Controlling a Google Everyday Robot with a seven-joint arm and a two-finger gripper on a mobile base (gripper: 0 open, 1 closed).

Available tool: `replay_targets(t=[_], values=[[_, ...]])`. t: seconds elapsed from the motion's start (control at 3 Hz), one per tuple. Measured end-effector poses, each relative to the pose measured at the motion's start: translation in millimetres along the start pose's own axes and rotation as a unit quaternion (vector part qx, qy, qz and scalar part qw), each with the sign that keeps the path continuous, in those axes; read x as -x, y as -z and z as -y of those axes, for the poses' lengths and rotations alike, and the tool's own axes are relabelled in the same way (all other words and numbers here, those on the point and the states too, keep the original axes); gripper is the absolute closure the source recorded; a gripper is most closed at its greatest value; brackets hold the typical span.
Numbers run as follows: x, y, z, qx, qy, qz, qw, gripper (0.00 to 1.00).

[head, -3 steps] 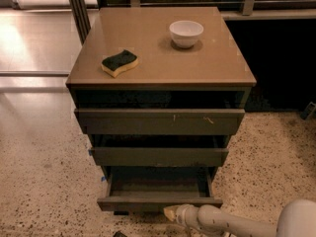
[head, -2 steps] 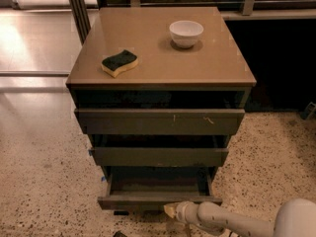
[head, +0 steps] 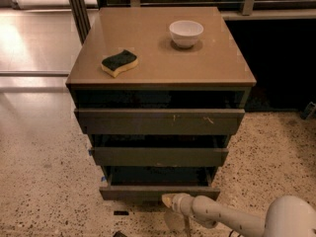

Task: Close bottom drawer

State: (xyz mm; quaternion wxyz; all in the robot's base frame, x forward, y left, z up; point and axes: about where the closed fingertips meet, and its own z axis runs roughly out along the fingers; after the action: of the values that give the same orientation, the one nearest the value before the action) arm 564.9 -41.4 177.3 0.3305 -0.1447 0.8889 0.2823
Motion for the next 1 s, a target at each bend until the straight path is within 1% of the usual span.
replay_targets(t=[0.33, 0.67, 1.0], values=[[21, -11, 3, -0.007, 0.007, 0.017, 0.9998, 1.0], [24, -13, 5, -0.009, 0.009, 0.017, 0.9998, 1.0], [37, -23, 7, -0.009, 0.027, 0.017, 0.9995, 1.0]])
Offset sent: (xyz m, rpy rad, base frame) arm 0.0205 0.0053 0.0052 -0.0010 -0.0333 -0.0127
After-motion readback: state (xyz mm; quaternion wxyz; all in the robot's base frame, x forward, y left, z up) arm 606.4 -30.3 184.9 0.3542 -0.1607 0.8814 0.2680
